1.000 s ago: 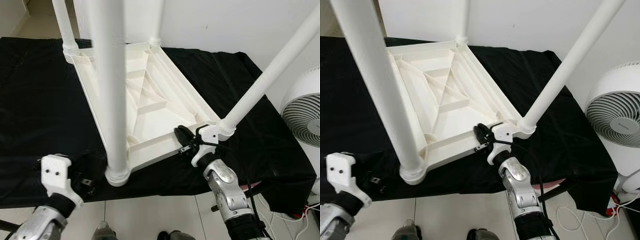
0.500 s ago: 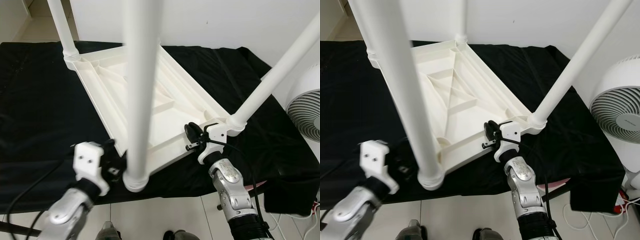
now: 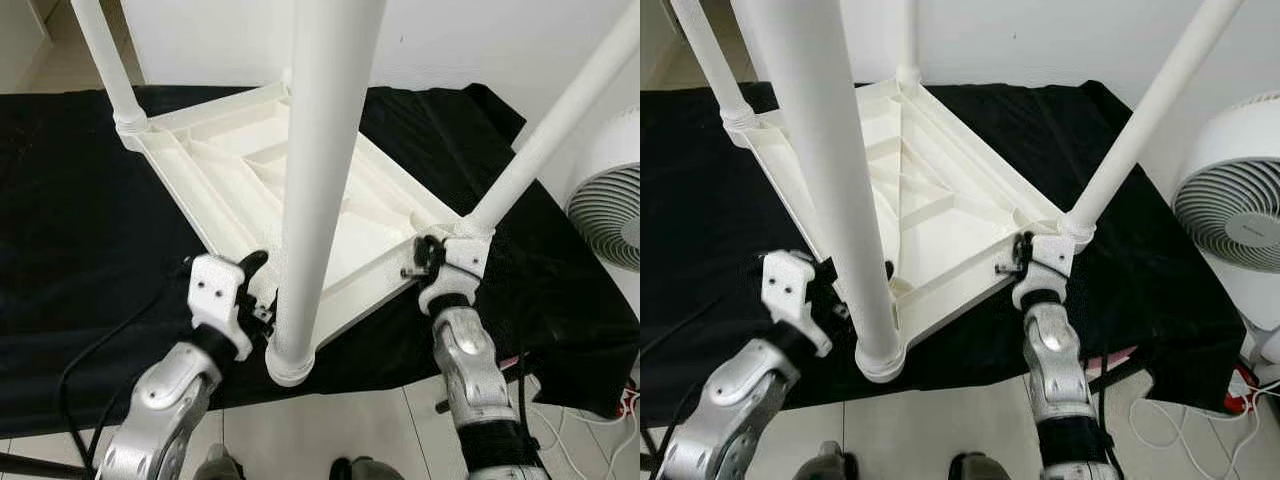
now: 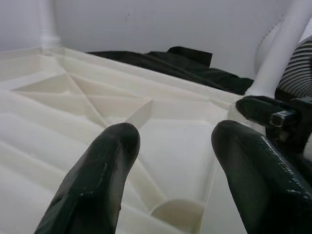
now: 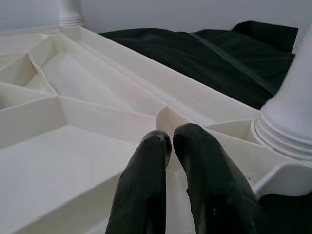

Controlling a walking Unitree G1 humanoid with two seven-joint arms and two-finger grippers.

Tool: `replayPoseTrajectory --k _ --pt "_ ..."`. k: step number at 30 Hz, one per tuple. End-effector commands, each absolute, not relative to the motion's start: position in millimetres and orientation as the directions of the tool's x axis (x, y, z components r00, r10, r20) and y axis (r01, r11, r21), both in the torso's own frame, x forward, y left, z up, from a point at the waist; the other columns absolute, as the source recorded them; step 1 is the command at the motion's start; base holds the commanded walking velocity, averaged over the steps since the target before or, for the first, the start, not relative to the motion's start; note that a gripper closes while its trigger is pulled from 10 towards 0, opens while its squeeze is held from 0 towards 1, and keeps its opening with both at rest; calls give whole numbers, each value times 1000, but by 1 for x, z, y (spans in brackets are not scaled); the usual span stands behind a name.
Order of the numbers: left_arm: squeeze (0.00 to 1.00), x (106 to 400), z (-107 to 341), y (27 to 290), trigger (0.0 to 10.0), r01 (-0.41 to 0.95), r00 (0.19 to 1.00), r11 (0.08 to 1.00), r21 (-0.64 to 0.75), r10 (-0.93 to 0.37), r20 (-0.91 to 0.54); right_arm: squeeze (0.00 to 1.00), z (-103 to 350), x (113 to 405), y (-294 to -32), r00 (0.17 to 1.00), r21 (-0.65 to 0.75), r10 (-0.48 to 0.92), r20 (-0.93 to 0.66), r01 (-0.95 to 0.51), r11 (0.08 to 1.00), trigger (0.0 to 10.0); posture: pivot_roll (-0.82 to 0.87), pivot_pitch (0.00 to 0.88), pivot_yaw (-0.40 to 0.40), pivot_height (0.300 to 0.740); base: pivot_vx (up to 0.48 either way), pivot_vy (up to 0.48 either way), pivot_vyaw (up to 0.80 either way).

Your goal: Building children table

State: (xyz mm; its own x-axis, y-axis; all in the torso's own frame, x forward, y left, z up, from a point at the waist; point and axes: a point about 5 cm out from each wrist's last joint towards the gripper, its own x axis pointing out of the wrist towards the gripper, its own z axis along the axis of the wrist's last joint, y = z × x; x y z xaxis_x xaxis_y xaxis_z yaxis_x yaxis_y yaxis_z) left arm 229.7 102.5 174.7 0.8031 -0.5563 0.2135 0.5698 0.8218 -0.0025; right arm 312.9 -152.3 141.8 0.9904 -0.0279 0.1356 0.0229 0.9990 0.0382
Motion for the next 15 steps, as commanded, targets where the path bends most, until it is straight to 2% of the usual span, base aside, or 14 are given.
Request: replayPoseTrajectory --k 1,3,7,8,15 --pt "0 227 170 93 10000 630 763 777 -13 -615 196 0 135 315 -150 996 71 -48 75 43 997 10000 9 136 -9 740 0 0 0" --pt "0 228 172 89 10000 663 734 749 -3 -649 199 0 140 323 -144 996 145 -75 47 67 987 10000 1 138 -2 740 0 0 0" --pt "0 229 173 89 10000 673 725 740 1 -660 199 0 142 326 -142 996 172 -86 39 78 982 10000 -3 138 0 740 0 0 0" --pt "0 231 178 86 10000 702 694 712 21 -689 208 0 150 334 -134 995 248 -101 6 97 964 10000 -4 139 4 740 0 0 0" --pt "0 233 186 83 10000 730 657 681 47 -720 223 0 158 342 -126 989 303 -143 -43 149 941 10000 -4 130 10 740 0 0 0"
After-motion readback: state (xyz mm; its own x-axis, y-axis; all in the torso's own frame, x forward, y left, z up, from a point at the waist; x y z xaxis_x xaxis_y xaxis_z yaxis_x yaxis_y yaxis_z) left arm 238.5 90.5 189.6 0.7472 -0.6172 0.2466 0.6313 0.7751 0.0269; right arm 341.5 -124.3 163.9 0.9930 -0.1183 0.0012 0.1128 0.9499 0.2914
